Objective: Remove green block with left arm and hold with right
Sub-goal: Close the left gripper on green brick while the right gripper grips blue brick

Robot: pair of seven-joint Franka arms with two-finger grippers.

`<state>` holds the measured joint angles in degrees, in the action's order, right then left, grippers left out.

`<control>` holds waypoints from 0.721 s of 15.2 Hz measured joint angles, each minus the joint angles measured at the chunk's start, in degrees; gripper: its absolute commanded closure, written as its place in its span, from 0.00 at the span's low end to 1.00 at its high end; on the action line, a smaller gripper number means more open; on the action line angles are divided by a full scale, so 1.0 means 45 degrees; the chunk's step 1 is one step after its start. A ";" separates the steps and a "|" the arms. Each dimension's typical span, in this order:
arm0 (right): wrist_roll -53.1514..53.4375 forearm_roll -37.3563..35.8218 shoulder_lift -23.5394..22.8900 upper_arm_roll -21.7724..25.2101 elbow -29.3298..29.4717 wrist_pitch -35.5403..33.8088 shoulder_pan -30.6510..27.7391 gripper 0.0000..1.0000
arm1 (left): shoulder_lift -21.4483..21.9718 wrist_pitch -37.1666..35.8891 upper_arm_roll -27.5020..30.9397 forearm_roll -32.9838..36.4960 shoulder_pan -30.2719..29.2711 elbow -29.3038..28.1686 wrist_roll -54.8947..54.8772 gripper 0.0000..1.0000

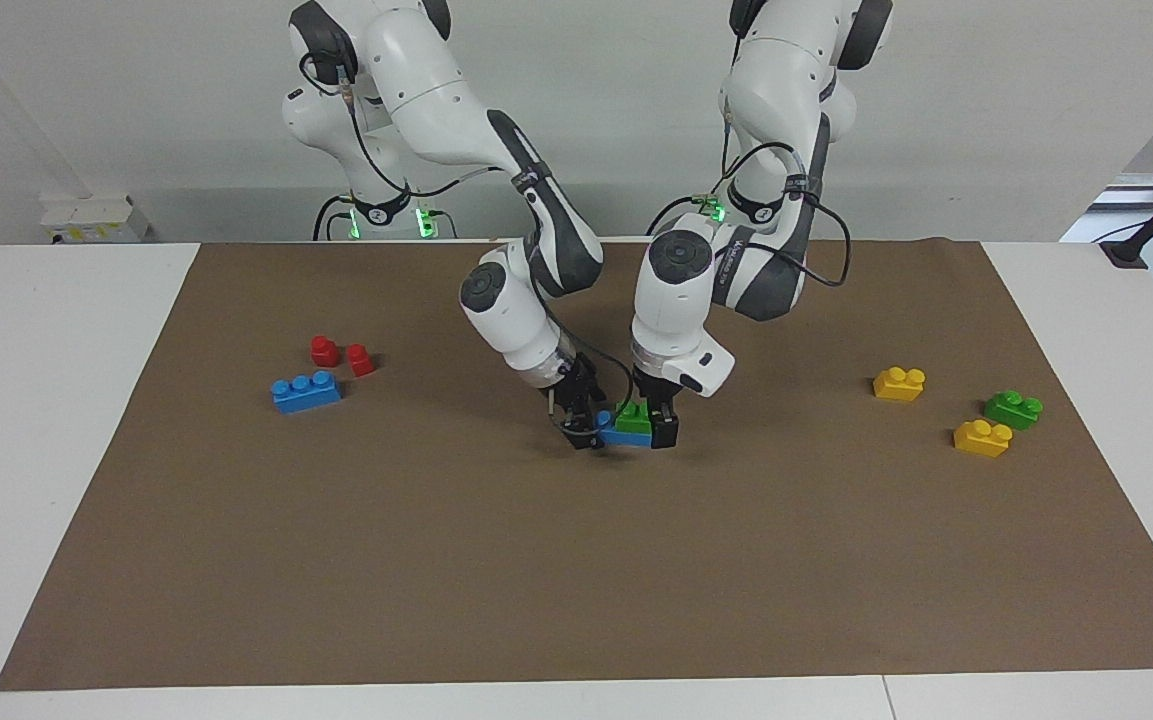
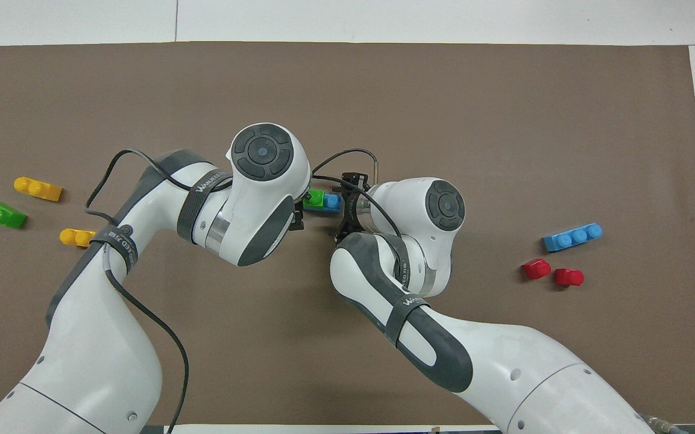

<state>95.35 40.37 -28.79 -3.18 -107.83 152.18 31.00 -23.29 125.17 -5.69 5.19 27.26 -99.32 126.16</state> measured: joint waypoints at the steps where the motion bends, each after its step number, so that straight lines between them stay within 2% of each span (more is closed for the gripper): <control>1: 0.0000 0.0007 0.0000 0.0001 0.0003 0.0000 0.0000 0.47 | 0.0000 0.0003 0.0002 0.0001 0.0000 0.0000 0.0001 0.00; 3: 0.0000 0.0022 0.0004 -0.0002 0.0040 0.0000 0.0001 0.76 | 0.0000 0.0010 0.0002 0.0002 0.0000 0.0000 0.0001 0.00; 5: 0.0000 0.0023 0.0005 0.0024 0.0107 0.0008 -0.0008 0.94 | -0.0001 0.0011 0.0005 0.0003 0.0000 0.0000 0.0003 0.00; 6: 0.0000 0.0029 0.0016 0.0026 0.0125 0.0008 -0.0016 1.00 | -0.0001 0.0012 0.0006 0.0004 0.0000 0.0000 0.0003 0.00; 9: 0.0000 0.0030 0.0008 0.0029 0.0127 0.0008 -0.0018 1.00 | -0.0014 0.0031 0.0006 0.0007 0.0000 -0.0002 0.0003 0.00; 10: 0.0000 0.0030 0.0008 0.0029 0.0127 0.0008 -0.0018 1.00 | -0.0016 0.0045 0.0006 0.0010 0.0000 -0.0002 0.0003 0.04; 11: 0.0000 0.0030 0.0008 0.0029 0.0127 0.0008 -0.0019 1.00 | -0.0018 0.0056 0.0006 0.0024 0.0000 -0.0003 0.0003 0.18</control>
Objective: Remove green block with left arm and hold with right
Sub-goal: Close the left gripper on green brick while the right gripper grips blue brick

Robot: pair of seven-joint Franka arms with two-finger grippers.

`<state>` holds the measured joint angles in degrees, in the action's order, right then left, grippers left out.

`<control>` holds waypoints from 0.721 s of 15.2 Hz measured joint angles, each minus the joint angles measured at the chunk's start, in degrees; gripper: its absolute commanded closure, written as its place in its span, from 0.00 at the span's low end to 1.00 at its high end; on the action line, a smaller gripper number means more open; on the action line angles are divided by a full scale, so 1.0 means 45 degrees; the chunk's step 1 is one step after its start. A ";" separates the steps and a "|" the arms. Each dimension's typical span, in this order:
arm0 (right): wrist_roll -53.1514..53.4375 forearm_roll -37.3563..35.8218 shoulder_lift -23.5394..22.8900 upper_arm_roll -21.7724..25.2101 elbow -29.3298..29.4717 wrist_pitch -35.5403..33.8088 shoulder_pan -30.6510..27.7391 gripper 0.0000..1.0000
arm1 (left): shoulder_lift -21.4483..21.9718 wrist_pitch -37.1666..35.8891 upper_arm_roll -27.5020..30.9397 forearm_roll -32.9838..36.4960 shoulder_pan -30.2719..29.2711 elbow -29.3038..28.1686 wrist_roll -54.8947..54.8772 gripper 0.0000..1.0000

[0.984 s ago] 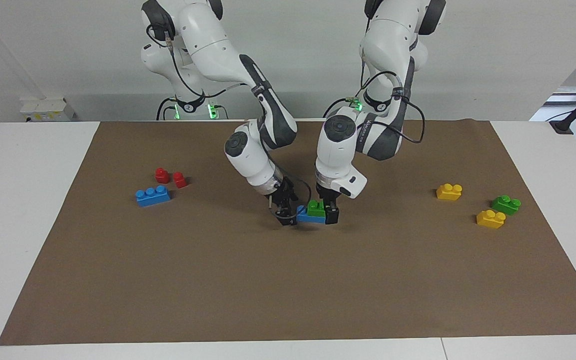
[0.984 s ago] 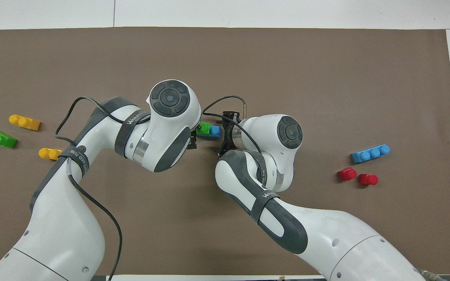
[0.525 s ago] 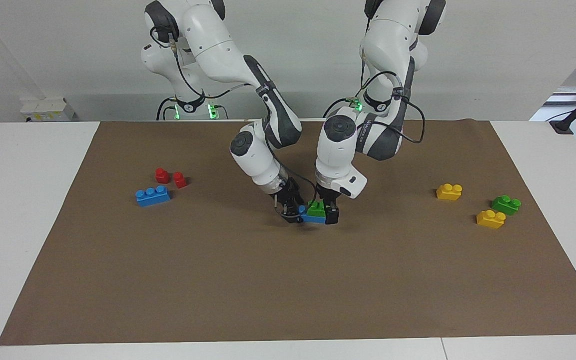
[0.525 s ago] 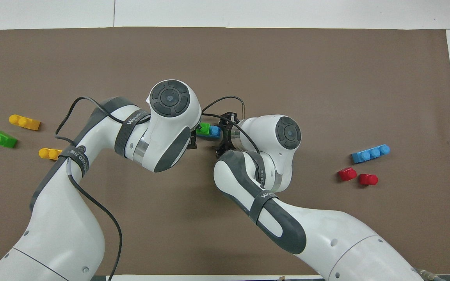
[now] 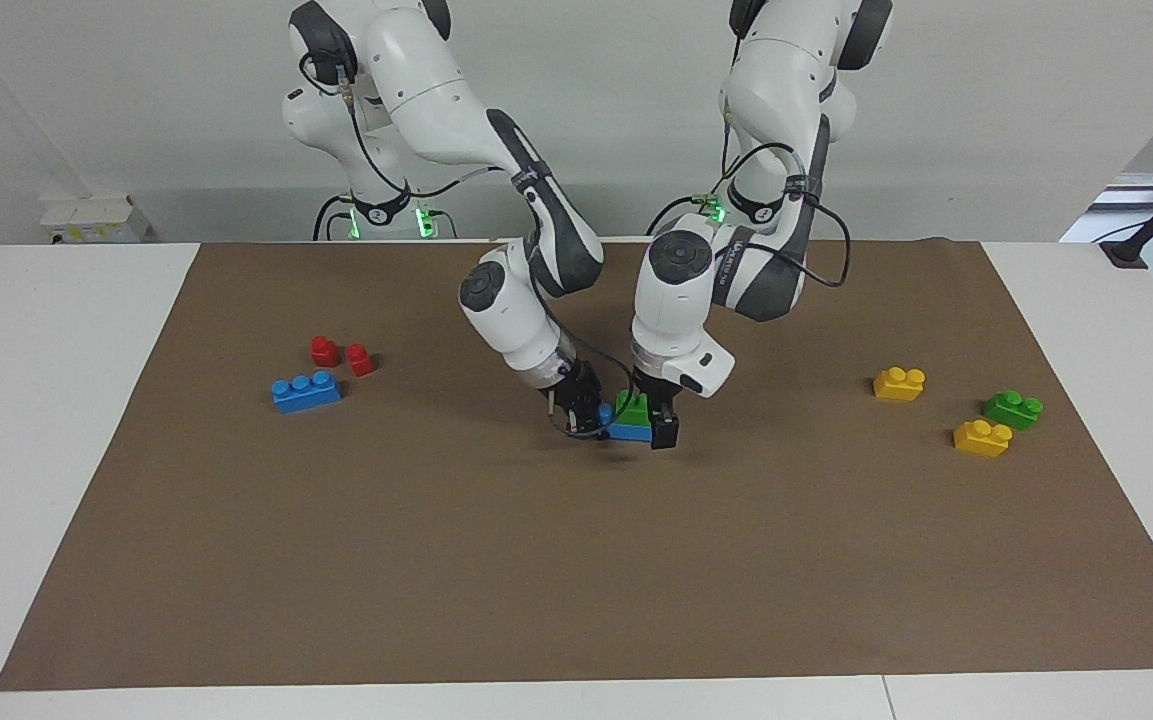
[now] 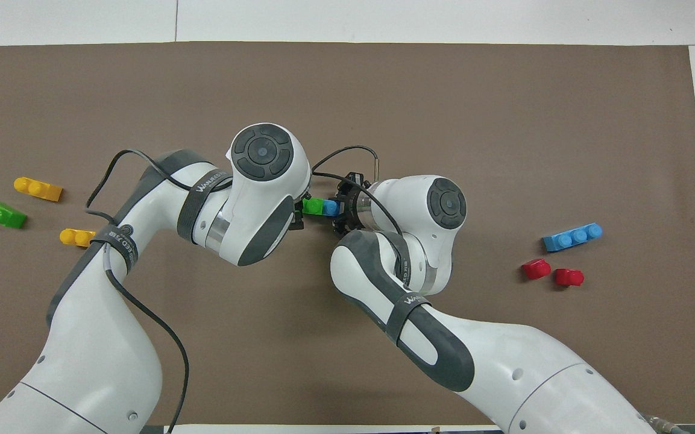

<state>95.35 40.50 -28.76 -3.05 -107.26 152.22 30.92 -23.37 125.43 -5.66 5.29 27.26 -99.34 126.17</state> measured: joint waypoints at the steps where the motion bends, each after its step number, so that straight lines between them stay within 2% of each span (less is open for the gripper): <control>1: 0.0000 0.0000 0.0000 0.0000 0.0000 0.0000 0.0000 1.00 | -0.0002 0.0004 0.0000 0.0026 0.0001 -0.0003 0.0000 0.42; 2: 0.0000 0.0000 0.0000 0.0000 0.0000 0.0000 0.0000 1.00 | -0.0005 0.0003 -0.0001 0.0065 0.0005 -0.0013 -0.0001 0.76; 3: 0.0013 0.0000 -0.0009 0.0016 0.0006 0.0045 -0.0005 1.00 | -0.0004 -0.0026 -0.0011 0.0095 0.0019 -0.0044 -0.0005 1.00; 11: 0.0040 0.0001 -0.0087 0.0077 0.0086 0.0253 -0.0095 1.00 | 0.0006 -0.0024 -0.0085 0.0276 0.0120 -0.0149 -0.0218 1.00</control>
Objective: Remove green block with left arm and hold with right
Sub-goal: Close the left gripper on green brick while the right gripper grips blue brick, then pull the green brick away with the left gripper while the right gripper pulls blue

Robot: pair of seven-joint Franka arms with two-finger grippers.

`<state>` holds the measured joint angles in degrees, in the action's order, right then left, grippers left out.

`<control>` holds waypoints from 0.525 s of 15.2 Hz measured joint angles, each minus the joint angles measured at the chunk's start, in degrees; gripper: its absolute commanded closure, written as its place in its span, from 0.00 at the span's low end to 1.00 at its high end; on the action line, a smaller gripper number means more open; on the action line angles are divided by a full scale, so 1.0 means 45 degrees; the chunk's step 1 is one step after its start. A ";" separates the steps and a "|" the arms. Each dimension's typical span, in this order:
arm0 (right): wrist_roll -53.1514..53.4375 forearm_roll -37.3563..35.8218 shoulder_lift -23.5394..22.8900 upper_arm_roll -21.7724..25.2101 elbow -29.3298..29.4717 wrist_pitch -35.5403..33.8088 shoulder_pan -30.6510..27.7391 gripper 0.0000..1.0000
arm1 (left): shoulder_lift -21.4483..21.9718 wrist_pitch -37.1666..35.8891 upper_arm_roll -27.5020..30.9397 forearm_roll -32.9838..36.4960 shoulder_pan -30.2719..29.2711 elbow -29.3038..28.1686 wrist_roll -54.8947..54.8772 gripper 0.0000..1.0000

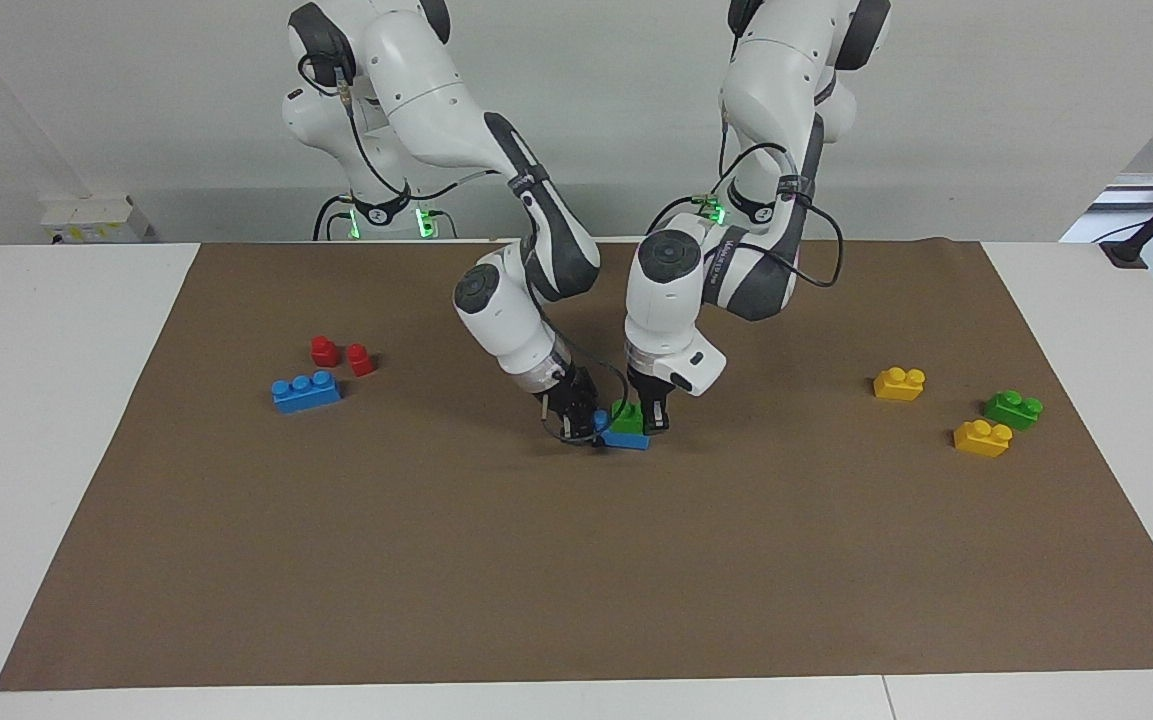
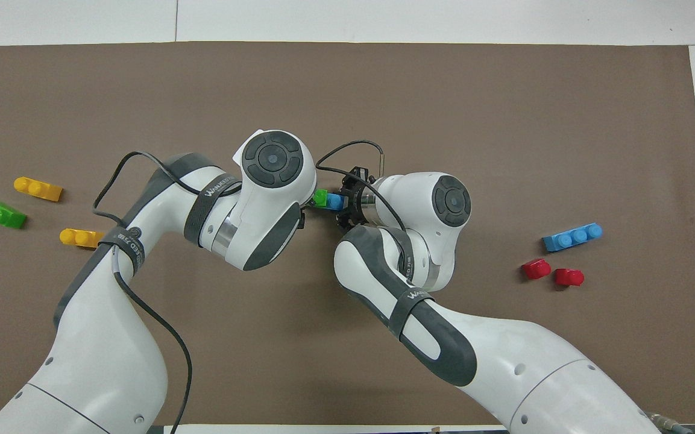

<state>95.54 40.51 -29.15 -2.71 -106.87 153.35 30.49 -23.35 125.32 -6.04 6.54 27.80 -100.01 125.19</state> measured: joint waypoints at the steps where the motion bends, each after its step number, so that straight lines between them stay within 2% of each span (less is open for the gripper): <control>1: 0.0000 0.0000 -0.0002 0.0001 0.0004 0.0000 0.0000 1.00 | 0.0008 0.0000 0.0002 0.0000 0.0000 0.0000 0.0000 1.00; 5: 0.0000 0.0000 -0.0056 0.0012 0.0068 0.0139 0.0001 1.00 | 0.0324 -0.0011 0.0017 -0.0007 -0.0028 0.0018 0.0001 1.00; 8: 0.0000 0.0000 -0.0065 -0.0003 0.0059 0.0143 0.0011 1.00 | 0.1057 -0.0195 0.0199 0.0001 -0.0261 0.0182 -0.0012 1.00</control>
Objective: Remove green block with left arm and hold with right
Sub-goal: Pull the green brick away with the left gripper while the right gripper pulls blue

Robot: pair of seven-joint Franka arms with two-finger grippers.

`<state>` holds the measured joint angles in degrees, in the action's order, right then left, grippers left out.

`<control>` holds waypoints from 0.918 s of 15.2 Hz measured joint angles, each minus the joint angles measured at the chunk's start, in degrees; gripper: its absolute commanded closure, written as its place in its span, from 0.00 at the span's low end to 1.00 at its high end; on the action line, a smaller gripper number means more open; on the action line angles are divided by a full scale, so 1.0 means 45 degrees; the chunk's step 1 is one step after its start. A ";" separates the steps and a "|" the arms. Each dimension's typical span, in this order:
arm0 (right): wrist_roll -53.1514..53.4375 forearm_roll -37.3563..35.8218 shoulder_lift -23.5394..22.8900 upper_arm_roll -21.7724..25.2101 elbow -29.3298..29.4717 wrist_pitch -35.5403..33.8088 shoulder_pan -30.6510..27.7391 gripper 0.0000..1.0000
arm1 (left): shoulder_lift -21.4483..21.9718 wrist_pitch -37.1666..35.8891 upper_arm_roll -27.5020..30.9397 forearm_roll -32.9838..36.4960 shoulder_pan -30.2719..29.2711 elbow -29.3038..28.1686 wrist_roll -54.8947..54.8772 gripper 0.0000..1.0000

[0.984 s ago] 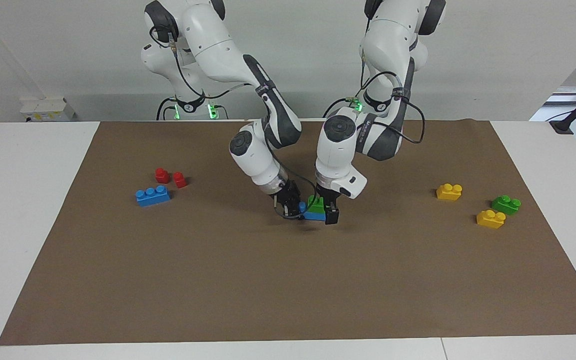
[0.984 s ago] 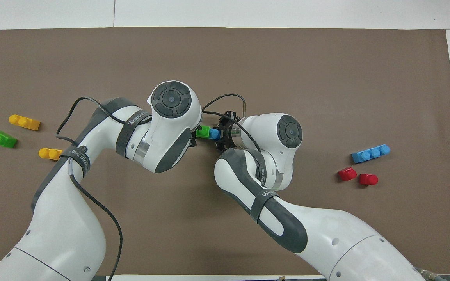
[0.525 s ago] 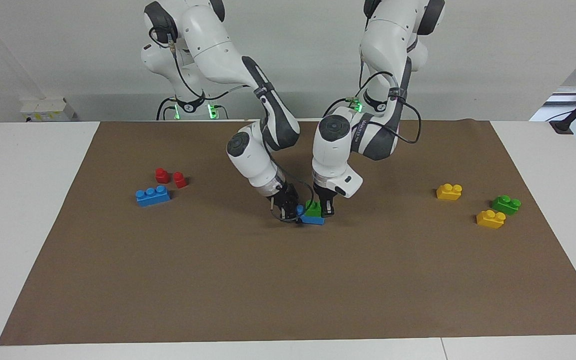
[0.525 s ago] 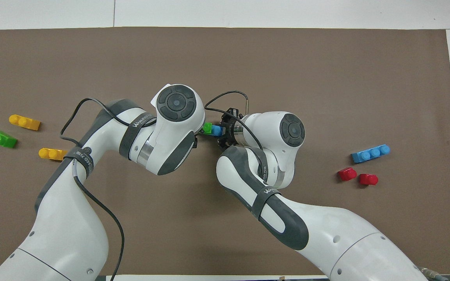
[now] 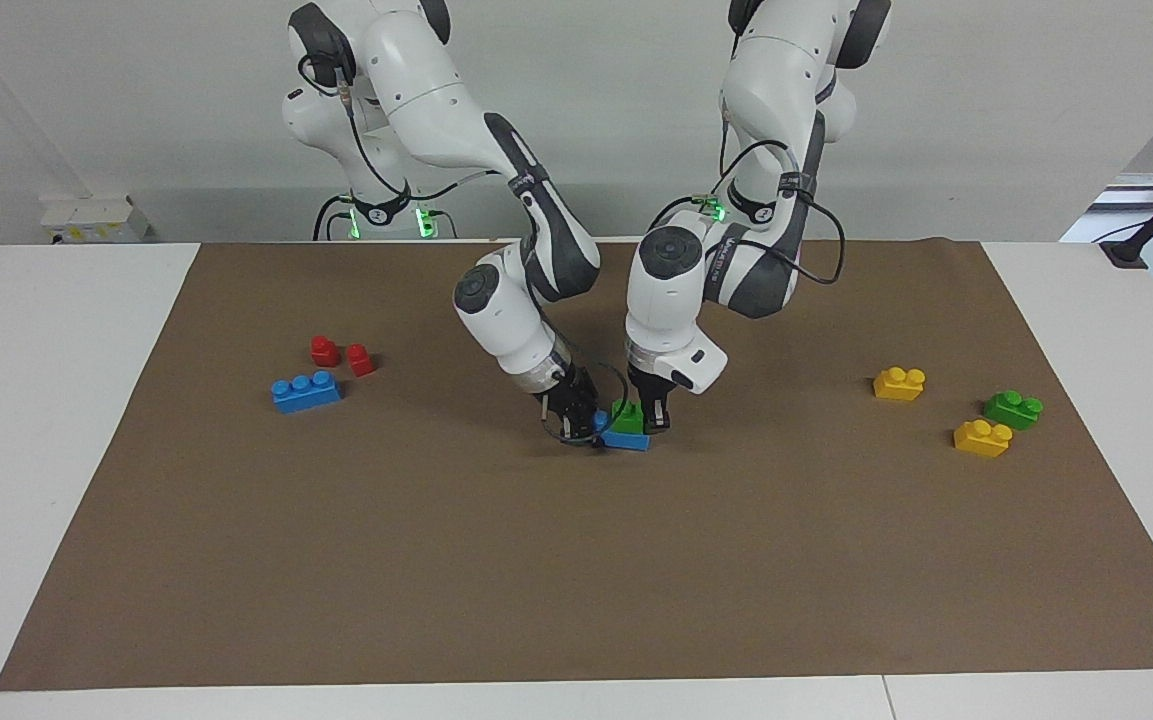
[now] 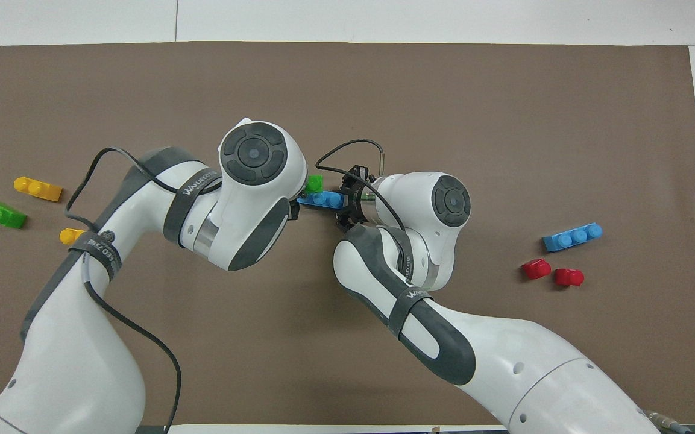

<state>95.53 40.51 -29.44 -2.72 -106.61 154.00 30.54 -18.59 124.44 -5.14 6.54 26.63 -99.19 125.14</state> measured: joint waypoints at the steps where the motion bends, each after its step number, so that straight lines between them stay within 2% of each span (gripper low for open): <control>1: 0.0000 0.0000 0.0000 0.0000 0.0000 0.0000 0.0000 1.00 | 0.0276 -0.0192 0.0025 0.0000 -0.0117 0.0001 -0.0028 1.00; 4: 0.0000 0.0000 0.0000 0.0000 0.0001 -0.0001 0.0000 1.00 | 0.0778 -0.0535 0.0056 0.0001 -0.0428 -0.0001 -0.0079 1.00; 8: 0.0000 0.0000 -0.0003 0.0002 0.0097 -0.0216 -0.0032 1.00 | 0.0829 -0.0800 0.0079 0.0011 -0.1002 -0.0070 -0.1397 1.00; 14: -0.0062 -0.0024 0.0145 0.0084 0.1400 -0.2627 -0.1162 1.00 | 0.0830 -0.0854 0.0120 0.0001 -0.3008 -0.0481 -0.4910 1.00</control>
<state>95.26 40.40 -28.79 -2.34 -100.31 142.17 25.31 -14.86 120.60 -4.60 6.54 13.09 -101.35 103.04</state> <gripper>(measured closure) 0.652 0.639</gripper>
